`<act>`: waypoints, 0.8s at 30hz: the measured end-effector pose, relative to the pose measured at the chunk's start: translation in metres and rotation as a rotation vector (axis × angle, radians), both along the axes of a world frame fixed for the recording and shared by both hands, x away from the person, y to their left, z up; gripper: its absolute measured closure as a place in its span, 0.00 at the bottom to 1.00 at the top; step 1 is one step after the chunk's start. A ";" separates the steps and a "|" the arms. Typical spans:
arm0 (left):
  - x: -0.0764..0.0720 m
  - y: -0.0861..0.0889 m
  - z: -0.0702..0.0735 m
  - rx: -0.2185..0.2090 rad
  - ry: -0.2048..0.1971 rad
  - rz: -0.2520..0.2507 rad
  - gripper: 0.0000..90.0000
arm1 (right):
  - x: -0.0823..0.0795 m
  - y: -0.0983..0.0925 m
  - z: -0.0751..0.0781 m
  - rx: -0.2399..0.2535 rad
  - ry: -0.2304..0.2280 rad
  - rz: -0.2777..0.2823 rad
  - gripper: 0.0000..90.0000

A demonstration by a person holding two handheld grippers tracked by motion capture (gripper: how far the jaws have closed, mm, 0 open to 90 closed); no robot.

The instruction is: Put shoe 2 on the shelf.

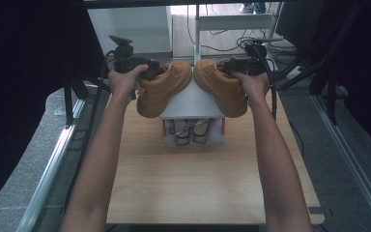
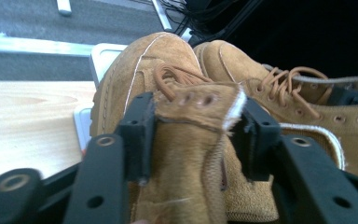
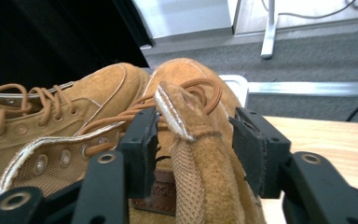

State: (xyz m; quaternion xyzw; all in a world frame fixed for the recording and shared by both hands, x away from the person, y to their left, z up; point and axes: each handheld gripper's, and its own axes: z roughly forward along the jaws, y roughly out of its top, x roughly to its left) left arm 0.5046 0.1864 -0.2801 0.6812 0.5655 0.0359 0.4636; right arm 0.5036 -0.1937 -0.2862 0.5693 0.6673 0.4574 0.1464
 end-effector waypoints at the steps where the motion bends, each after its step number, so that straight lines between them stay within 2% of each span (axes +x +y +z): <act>1: 0.000 -0.001 0.001 0.013 -0.007 -0.010 0.52 | 0.000 -0.001 0.000 -0.004 -0.008 -0.002 0.53; 3: -0.001 -0.002 0.003 0.022 -0.023 -0.024 0.44 | 0.000 -0.002 0.002 -0.006 -0.021 -0.006 0.50; 5: -0.003 -0.002 0.004 0.035 -0.038 -0.032 0.43 | -0.002 -0.002 0.004 -0.006 -0.039 -0.015 0.47; 10: -0.011 0.005 0.016 0.014 -0.115 -0.018 0.39 | -0.008 -0.004 0.020 0.030 -0.109 -0.006 0.43; 12: -0.016 0.007 0.021 0.041 -0.126 -0.020 0.39 | -0.012 -0.001 0.027 0.028 -0.123 0.008 0.44; 14: -0.021 0.010 0.025 0.048 -0.142 -0.014 0.40 | -0.017 0.001 0.032 0.007 -0.136 0.017 0.46; 17: -0.030 0.015 0.030 0.050 -0.160 -0.025 0.41 | -0.024 -0.002 0.036 0.005 -0.143 0.033 0.49; 22: -0.044 0.023 0.036 0.100 -0.185 -0.032 0.43 | -0.041 -0.021 0.041 0.044 -0.179 0.041 0.58; 24: -0.050 0.026 0.038 0.110 -0.195 -0.035 0.45 | -0.047 -0.030 0.042 0.039 -0.182 0.041 0.61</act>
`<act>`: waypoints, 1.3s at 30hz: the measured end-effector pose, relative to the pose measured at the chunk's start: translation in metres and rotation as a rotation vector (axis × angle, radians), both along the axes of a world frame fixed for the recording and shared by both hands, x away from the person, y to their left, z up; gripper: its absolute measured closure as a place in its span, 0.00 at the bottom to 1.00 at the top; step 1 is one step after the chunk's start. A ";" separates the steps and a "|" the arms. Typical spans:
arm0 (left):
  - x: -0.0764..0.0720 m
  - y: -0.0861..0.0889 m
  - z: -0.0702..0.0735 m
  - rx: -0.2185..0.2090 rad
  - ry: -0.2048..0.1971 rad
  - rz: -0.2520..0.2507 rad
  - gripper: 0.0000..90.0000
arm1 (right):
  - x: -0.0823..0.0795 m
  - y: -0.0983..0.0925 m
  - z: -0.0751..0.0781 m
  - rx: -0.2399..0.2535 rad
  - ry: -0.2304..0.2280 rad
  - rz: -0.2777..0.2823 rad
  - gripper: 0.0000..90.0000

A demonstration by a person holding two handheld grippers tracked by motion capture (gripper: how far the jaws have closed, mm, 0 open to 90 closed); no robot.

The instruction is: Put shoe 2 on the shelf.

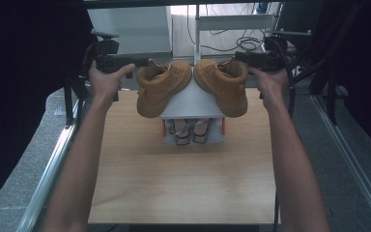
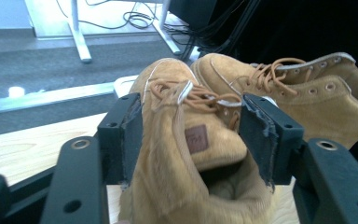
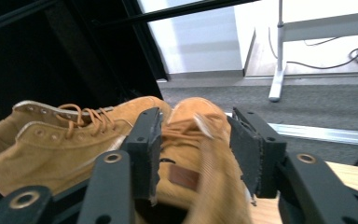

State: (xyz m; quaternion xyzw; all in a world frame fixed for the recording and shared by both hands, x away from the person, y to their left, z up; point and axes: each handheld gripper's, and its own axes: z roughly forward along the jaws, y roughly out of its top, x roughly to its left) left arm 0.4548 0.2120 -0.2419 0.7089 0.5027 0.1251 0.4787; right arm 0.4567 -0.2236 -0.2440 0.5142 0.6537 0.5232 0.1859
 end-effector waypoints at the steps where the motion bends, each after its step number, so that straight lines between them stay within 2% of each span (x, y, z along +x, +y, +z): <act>1: -0.003 0.002 0.001 -0.005 -0.001 -0.001 0.45 | -0.003 -0.005 0.000 -0.004 -0.007 -0.003 0.62; 8: -0.016 0.016 0.001 0.005 -0.011 0.016 0.55 | -0.020 -0.041 -0.005 0.008 0.003 -0.019 0.69; 11: -0.020 0.023 -0.001 0.000 -0.004 -0.002 0.61 | -0.025 -0.052 -0.008 0.014 0.009 -0.023 0.70; 15: -0.025 0.031 -0.004 0.010 -0.009 0.008 0.64 | -0.027 -0.061 -0.013 -0.004 0.024 -0.031 0.72; 19: -0.028 0.039 -0.007 0.035 -0.011 0.029 0.71 | -0.026 -0.066 -0.018 -0.025 0.046 -0.029 0.74; 22: -0.029 0.046 -0.011 0.075 -0.004 0.062 0.80 | -0.026 -0.066 -0.022 -0.035 0.048 -0.026 0.77; 30: -0.029 0.058 -0.036 0.093 0.047 0.088 0.99 | -0.024 -0.068 -0.049 -0.050 0.102 0.001 0.91; 35: -0.027 0.061 -0.051 0.080 0.074 0.081 0.99 | -0.022 -0.070 -0.065 -0.055 0.117 0.009 0.99; 39: -0.022 0.062 -0.063 0.066 0.095 0.080 1.00 | -0.021 -0.068 -0.072 -0.044 0.125 0.015 0.99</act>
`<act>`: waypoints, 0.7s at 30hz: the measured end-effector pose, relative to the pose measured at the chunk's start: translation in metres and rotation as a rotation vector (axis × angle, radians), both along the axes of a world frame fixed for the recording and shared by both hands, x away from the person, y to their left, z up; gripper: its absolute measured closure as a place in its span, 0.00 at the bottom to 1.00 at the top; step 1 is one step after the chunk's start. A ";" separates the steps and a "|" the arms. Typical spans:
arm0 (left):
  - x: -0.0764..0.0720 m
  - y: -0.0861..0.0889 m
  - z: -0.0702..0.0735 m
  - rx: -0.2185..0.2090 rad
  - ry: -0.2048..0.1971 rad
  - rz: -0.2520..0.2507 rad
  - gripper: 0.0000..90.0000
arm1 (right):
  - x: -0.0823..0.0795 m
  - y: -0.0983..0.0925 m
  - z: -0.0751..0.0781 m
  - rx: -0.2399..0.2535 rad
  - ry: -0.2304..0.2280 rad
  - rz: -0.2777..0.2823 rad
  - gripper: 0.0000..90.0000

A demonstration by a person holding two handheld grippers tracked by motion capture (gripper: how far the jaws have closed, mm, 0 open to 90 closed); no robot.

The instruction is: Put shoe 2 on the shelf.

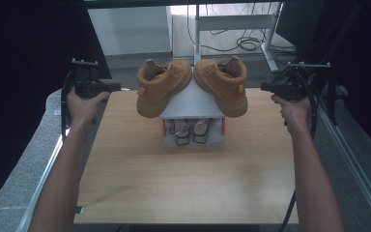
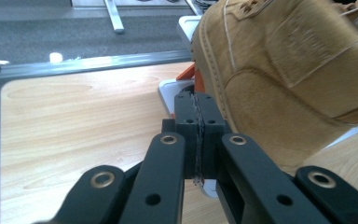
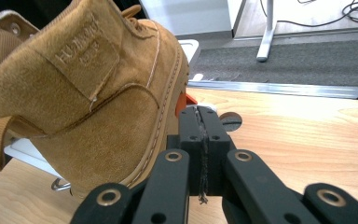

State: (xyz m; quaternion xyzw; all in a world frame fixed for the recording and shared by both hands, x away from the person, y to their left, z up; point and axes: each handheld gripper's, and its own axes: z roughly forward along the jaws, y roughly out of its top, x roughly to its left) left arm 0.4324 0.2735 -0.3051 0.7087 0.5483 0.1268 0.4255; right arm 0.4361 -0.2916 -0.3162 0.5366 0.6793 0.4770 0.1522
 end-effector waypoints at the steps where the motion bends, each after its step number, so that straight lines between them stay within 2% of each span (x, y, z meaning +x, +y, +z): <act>1: 0.001 0.000 -0.002 -0.003 0.005 0.001 1.00 | 0.000 0.001 -0.001 0.002 -0.002 0.002 0.99; 7: 0.006 -0.004 -0.018 -0.016 0.034 -0.008 1.00 | 0.003 0.007 -0.010 0.011 0.001 0.006 0.99; 10: 0.008 -0.007 -0.026 -0.039 0.051 -0.010 1.00 | 0.004 0.012 -0.017 0.009 0.005 0.005 0.99; 15: 0.015 -0.017 -0.040 -0.054 0.076 -0.025 1.00 | 0.009 0.023 -0.030 0.004 0.013 0.006 0.99; 18: 0.018 -0.026 -0.045 -0.076 0.081 -0.051 1.00 | 0.012 0.033 -0.035 -0.013 0.011 0.025 0.99; 19: 0.018 -0.029 -0.046 -0.076 0.080 -0.052 1.00 | 0.012 0.036 -0.035 -0.035 0.002 0.019 0.99; 21: 0.019 -0.032 -0.046 -0.067 0.076 -0.043 1.00 | 0.012 0.038 -0.034 -0.044 0.000 0.008 1.00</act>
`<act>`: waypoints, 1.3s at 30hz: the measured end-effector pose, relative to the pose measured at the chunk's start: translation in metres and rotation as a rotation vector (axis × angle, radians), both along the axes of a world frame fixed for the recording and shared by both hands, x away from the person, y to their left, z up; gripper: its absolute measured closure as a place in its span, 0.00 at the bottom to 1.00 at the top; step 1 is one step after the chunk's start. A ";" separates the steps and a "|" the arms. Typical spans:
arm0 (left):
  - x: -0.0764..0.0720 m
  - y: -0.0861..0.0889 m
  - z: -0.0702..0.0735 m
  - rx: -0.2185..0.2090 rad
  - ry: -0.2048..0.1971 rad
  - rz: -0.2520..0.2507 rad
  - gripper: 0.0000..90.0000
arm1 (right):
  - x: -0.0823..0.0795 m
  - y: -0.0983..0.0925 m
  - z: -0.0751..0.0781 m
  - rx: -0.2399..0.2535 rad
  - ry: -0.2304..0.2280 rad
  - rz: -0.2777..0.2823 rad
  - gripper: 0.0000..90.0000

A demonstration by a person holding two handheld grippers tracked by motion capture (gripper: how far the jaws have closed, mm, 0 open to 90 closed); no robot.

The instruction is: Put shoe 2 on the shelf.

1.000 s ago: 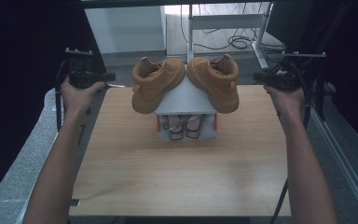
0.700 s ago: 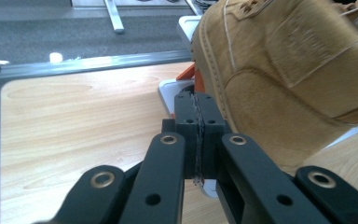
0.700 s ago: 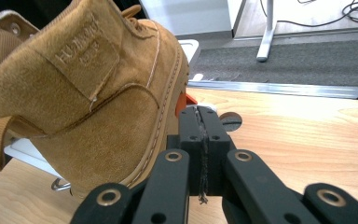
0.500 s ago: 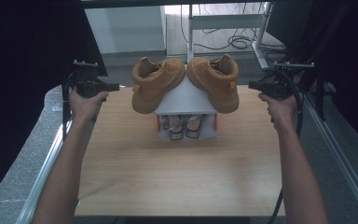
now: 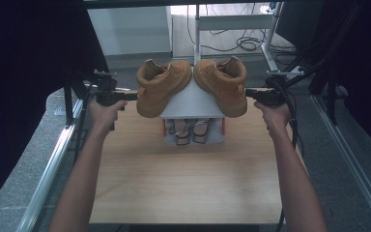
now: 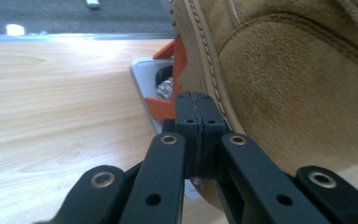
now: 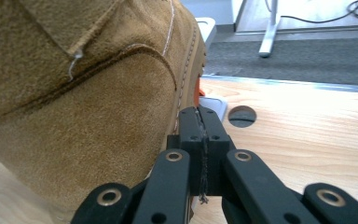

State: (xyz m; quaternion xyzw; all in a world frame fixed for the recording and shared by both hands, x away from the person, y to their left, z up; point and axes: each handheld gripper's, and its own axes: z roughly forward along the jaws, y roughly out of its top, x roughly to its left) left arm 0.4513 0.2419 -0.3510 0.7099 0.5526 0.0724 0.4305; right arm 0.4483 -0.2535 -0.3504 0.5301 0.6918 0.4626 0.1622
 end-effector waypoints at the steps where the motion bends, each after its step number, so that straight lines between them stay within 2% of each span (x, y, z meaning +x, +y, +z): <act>1: 0.000 0.000 0.000 0.001 0.002 0.005 1.00 | 0.000 0.000 0.000 -0.006 -0.001 -0.002 0.99; 5: 0.000 -0.004 0.001 -0.002 -0.005 0.023 1.00 | -0.001 0.004 0.001 -0.030 -0.011 -0.003 1.00; 8: 0.000 -0.012 0.001 -0.020 -0.004 0.006 1.00 | -0.002 0.006 0.001 -0.035 -0.016 -0.014 1.00; 10: -0.001 -0.017 0.002 0.001 -0.014 0.010 1.00 | -0.002 0.007 0.001 -0.031 -0.017 -0.016 1.00; 11: -0.001 -0.020 0.003 0.032 -0.021 0.019 1.00 | -0.002 0.007 0.001 -0.031 -0.016 -0.012 1.00; 16: 0.000 -0.021 0.004 0.018 -0.020 0.031 1.00 | -0.002 0.021 0.000 -0.028 -0.011 0.050 1.00; 21: -0.001 -0.021 0.004 0.011 -0.018 0.026 1.00 | 0.001 0.034 -0.001 -0.018 -0.012 0.071 1.00; 23: 0.000 -0.021 0.004 0.000 -0.015 0.017 1.00 | 0.001 0.034 -0.002 -0.017 -0.011 0.066 1.00; 25: 0.000 -0.022 0.005 -0.065 -0.010 -0.025 1.00 | 0.002 0.033 -0.003 -0.006 -0.012 0.070 1.00; 28: -0.001 -0.032 0.007 -0.034 -0.023 -0.034 1.00 | 0.003 0.033 -0.004 -0.007 -0.011 0.068 1.00; 31: -0.001 -0.040 0.008 -0.049 -0.034 -0.036 1.00 | 0.003 0.034 -0.003 -0.010 -0.013 0.063 1.00; 33: 0.000 -0.045 0.010 -0.035 -0.038 -0.035 1.00 | 0.002 0.035 -0.003 -0.008 -0.013 0.058 1.00; 39: 0.001 -0.055 0.006 -0.079 -0.035 -0.042 1.00 | 0.002 0.036 -0.004 -0.005 -0.014 0.058 1.00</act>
